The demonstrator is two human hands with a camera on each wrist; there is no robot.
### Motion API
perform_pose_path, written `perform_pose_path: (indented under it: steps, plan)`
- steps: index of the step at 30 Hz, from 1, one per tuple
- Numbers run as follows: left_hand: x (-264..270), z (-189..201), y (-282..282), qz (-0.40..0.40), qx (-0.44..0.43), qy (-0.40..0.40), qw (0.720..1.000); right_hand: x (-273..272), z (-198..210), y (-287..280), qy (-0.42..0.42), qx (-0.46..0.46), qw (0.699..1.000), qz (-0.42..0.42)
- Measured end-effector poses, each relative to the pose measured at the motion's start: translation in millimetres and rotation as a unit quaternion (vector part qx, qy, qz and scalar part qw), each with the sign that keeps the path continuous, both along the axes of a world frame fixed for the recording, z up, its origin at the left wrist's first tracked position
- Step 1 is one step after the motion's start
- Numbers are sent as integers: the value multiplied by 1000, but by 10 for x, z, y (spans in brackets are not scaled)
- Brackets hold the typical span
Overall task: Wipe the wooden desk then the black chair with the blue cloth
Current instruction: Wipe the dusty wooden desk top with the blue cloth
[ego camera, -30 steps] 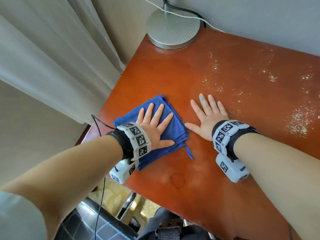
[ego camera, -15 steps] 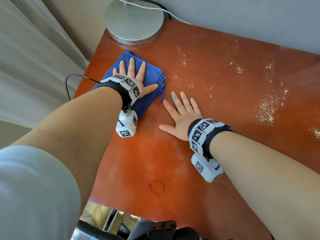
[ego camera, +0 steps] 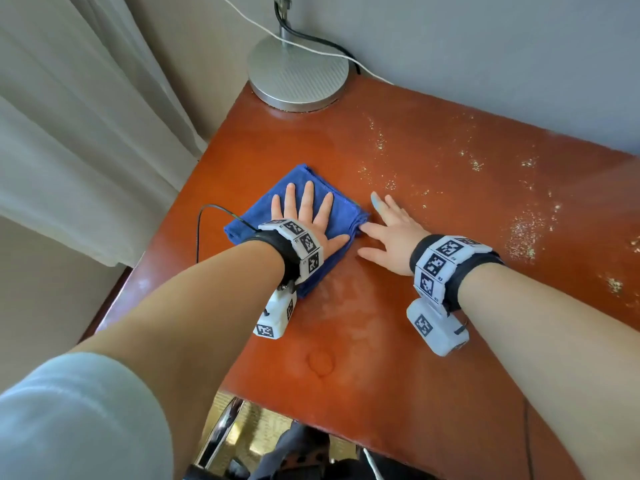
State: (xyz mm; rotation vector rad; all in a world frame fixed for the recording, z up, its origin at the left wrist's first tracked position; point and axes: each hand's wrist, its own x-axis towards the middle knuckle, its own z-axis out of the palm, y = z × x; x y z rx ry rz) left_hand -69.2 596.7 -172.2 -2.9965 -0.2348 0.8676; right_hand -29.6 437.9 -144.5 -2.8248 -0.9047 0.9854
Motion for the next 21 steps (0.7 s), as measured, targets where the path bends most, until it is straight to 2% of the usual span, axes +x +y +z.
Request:
perform_pose_path:
  steps: [5, 8, 10, 12, 14, 17, 19, 21]
  plan:
    - [-60, 29, -352, -84, -20, 17, 996, 101, 193, -504, -64, 8, 993, -104]
    - [-57, 112, -556, -175, -37, 34, 983, 51, 211, -586, -72, 10, 992, -108]
    - [-18, 187, -464, -196, -56, 49, 978, 24, 164, -542, -67, 5, 994, -87]
    - [-47, 270, -157, -136, -61, 34, 988, 3, 87, -421, -60, -3, 996, -64]
    - [-177, 311, 235, -23, -47, 11, 999, -5, 19, -197, -68, 2, 998, -19]
    - [-479, 207, 627, 115, -16, 7, 993, -151, -71, 259, -59, 35, 994, 85]
    - [-630, 112, 690, 165, -12, 10, 986, -297, -150, 487, -44, 17, 989, 140]
    - [-712, 39, 645, 184, -10, 0, 983, -371, -248, 553, -51, -14, 986, 159]
